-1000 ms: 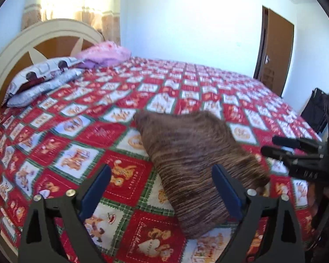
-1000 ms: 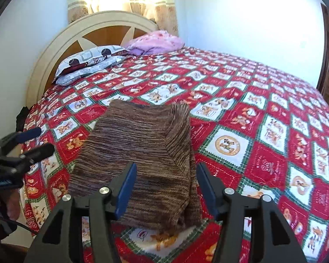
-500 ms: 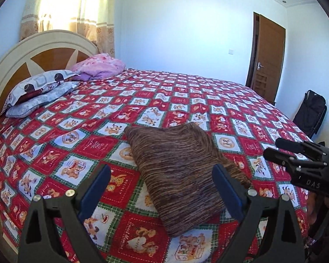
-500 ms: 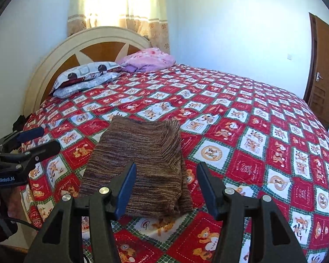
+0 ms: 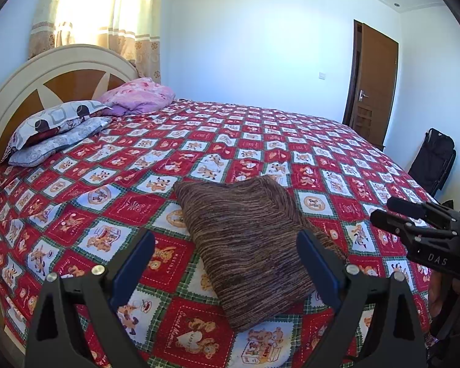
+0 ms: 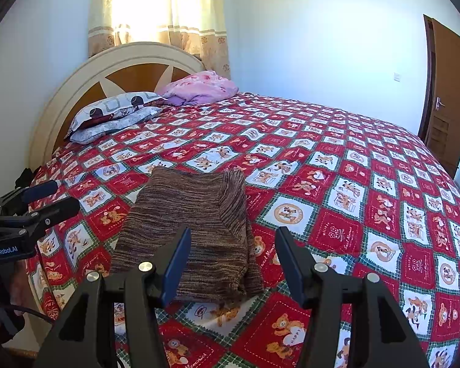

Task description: Fold small clothes

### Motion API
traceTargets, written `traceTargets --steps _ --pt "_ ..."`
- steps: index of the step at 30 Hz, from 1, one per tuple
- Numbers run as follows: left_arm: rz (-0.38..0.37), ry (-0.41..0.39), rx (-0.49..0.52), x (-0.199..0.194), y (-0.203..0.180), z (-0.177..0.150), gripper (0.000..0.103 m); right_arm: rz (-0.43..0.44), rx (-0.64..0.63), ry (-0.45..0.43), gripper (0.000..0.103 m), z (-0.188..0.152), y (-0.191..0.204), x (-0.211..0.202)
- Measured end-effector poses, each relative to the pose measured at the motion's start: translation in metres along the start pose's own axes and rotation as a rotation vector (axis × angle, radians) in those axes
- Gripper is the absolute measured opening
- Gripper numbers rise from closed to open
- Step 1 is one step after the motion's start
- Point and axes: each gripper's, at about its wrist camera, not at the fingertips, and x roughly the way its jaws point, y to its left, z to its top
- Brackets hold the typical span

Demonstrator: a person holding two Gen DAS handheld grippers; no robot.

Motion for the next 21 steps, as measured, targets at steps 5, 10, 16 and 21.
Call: traceTargets --steps 5,10,16,21 --pt "0.0 0.002 -0.002 0.0 -0.001 0.0 0.096 0.002 -0.002 0.0 0.058 -0.001 0.002 -0.001" --pt "0.0 -0.001 -0.002 -0.001 -0.001 0.0 0.096 -0.001 0.0 -0.001 0.058 0.0 0.002 -0.001" --pt "0.006 -0.004 0.006 -0.002 -0.003 0.001 0.096 -0.002 0.004 -0.013 0.058 0.0 0.004 -0.005" --pt "0.02 -0.015 0.009 -0.007 -0.006 0.006 0.103 -0.001 0.011 -0.036 0.058 0.003 0.002 -0.012"
